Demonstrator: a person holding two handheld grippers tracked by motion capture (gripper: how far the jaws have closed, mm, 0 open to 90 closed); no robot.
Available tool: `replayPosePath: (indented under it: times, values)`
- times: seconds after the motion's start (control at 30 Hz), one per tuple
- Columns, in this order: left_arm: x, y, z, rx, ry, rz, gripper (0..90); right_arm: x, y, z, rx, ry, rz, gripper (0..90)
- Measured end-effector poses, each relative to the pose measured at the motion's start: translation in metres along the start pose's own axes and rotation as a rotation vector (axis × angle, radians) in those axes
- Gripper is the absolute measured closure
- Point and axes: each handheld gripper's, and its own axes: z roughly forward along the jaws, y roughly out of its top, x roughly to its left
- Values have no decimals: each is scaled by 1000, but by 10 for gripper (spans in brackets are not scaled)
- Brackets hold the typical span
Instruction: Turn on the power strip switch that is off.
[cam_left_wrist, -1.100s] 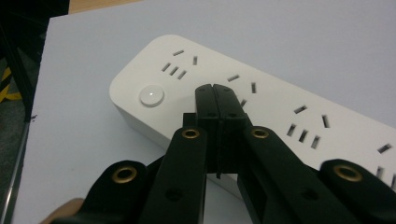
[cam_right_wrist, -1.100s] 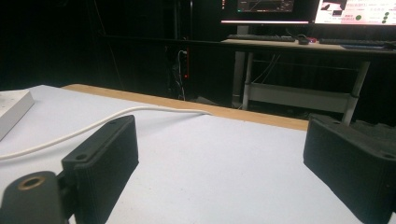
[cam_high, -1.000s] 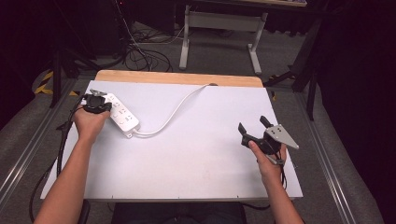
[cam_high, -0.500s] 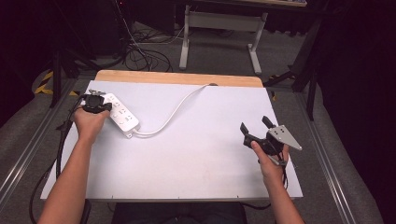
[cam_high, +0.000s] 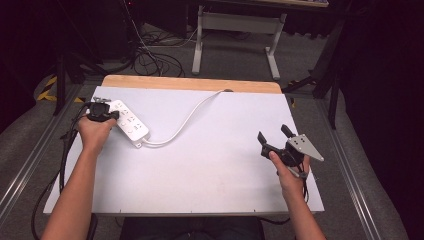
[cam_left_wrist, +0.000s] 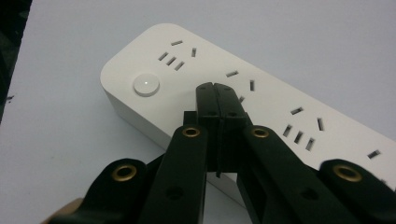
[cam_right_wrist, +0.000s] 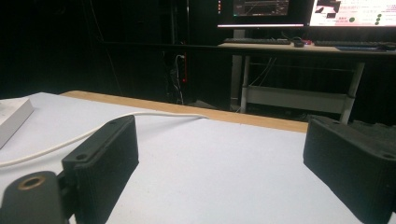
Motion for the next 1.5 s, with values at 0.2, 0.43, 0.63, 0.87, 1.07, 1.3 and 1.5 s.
replayPosePath:
  times: [0.2,0.43,0.63,0.87,1.07,1.3,1.5]
  values:
    - [1,0,0,-5,-4,-3,900,1,0,0,4,1,1,107]
    - [0,0,0,-4,0,4,900,0,0,0,0,-2,4,107]
    - [0,0,0,-6,0,4,900,0,1,-1,-3,-2,7,107]
    - [1,-1,0,-7,-7,-2,900,0,1,-1,-3,-3,4,107]
    - [1,-1,0,-11,-10,-5,900,1,1,-1,-2,0,2,107]
    - [1,-1,0,-11,-9,-2,900,1,1,-2,-3,-1,6,107]
    - [-1,-1,0,-12,2,1,900,1,1,-2,-3,-2,3,107]
